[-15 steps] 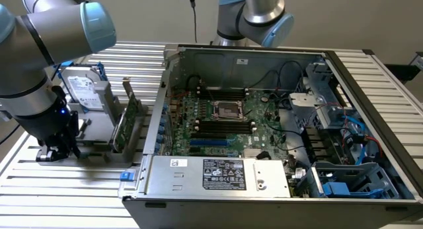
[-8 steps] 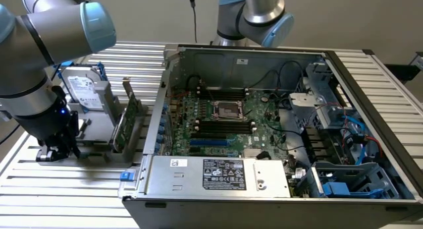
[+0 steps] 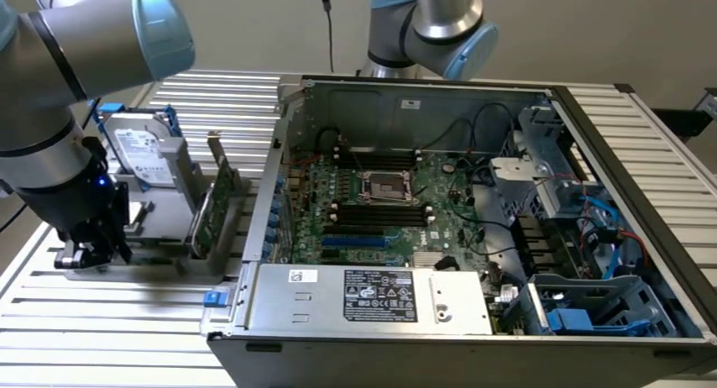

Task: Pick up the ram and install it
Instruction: 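Pick up the ram and move it above insertion slot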

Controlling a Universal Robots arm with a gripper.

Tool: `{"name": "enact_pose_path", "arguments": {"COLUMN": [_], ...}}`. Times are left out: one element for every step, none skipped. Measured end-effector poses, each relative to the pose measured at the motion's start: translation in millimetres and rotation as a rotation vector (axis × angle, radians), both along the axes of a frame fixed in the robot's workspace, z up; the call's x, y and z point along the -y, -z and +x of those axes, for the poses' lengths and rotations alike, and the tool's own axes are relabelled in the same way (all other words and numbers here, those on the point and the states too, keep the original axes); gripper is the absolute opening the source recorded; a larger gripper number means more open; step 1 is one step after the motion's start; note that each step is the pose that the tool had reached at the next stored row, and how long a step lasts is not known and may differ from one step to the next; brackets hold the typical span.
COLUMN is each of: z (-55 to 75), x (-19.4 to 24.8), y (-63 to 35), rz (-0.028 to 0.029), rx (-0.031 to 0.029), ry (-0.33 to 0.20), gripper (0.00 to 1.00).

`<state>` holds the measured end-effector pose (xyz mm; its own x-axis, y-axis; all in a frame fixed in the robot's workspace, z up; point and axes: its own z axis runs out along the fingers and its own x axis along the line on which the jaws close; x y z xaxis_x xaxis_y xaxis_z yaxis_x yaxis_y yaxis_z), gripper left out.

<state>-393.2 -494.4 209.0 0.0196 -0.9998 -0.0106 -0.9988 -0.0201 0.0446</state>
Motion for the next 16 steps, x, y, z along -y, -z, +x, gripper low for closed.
{"name": "enact_pose_path", "arguments": {"z": [0.0,0.1,0.1,0.3,0.4,0.7,0.9,1.3,1.6,1.8,2.1,2.5,2.8,3.2,3.6,4.0], "x": [0.0,0.0,0.0,0.0,0.0,0.0,0.0,0.0,0.0,0.0,0.0,0.0,0.0,0.0,0.0,0.0], "y": [-2.5,-5.0,-7.7,-10.4,-13.1,-15.5,-17.8,-20.1,-22.5,-24.9,-27.4,-30.1,-32.8,-35.4,-37.9,-40.3], "rz": [0.0002,0.0003,0.0005,0.0007,0.0009,0.0013,0.0016,0.002,0.0024,0.0027,0.003,0.0033,0.0035,0.0036,0.004,0.0042], "rx": [-0.002,-0.0037,-0.0053,-0.0068,-0.0085,-0.01,-0.0117,-0.0133,-0.015,-0.0168,-0.0185,-0.0203,-0.0219,-0.0238,-0.0256,-0.027], "ry": [0.0,0.0,0.0,0.0,0.0,0.001,0.001,0.001,0.001,0.001,0.002,0.002,0.002,0.002,0.003,0.003], "gripper": [0.14,0.14,0.14,0.14,0.14,0.14,0.14,0.14,0.14,0.14,0.14,0.14,0.14,0.14,0.14,0.14]}}
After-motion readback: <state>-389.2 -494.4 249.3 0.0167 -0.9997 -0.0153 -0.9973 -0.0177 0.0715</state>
